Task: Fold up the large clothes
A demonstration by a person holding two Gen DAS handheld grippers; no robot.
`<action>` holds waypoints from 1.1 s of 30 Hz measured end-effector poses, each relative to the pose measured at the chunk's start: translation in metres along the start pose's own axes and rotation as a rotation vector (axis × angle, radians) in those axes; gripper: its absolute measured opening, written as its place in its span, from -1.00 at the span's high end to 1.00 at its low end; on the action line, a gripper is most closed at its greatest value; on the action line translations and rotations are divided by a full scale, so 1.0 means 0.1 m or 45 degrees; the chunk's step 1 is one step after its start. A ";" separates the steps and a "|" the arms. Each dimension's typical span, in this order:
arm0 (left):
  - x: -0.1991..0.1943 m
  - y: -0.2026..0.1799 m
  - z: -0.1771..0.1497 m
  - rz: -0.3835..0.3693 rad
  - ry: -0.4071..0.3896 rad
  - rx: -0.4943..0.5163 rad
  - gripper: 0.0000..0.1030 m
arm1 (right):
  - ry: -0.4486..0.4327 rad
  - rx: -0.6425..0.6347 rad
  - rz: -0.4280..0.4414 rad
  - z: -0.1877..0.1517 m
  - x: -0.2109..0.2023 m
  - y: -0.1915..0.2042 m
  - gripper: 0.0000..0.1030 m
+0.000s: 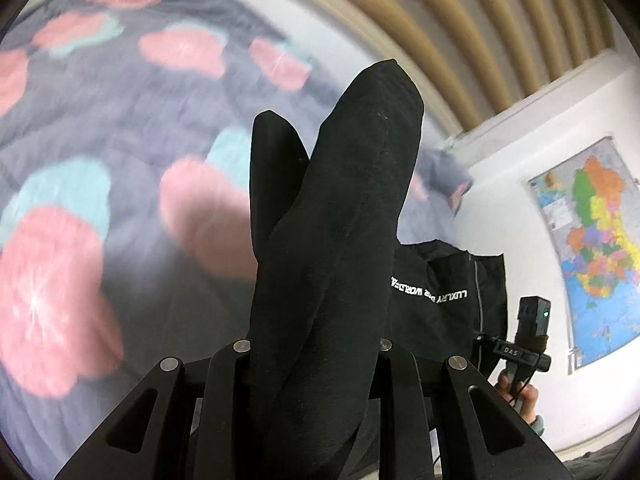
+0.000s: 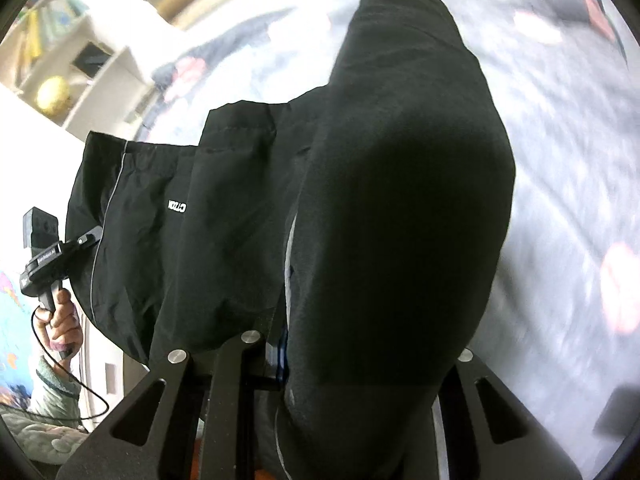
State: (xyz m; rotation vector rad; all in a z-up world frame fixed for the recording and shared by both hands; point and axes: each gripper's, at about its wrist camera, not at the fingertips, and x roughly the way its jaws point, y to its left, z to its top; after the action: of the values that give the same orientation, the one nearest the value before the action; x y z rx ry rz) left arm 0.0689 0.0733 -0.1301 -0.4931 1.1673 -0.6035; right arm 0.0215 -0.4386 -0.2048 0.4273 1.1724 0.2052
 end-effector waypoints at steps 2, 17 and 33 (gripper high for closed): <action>0.12 0.18 -0.14 0.038 0.064 -0.027 0.53 | 0.075 0.040 -0.024 -0.13 0.26 -0.06 0.44; 0.39 1.89 -0.65 0.043 0.221 -0.620 -0.27 | 0.125 0.592 -0.071 -0.87 0.53 -1.40 -0.66; 0.33 -0.01 -0.43 0.163 0.193 0.062 -0.25 | 0.002 0.206 -0.185 -0.54 0.16 0.12 -0.68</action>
State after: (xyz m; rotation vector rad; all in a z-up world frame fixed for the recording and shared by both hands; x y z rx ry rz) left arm 0.0369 0.0487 -0.1663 -0.3322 1.3146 -0.5644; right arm -0.0215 -0.4100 -0.2300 0.4815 1.2208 -0.0159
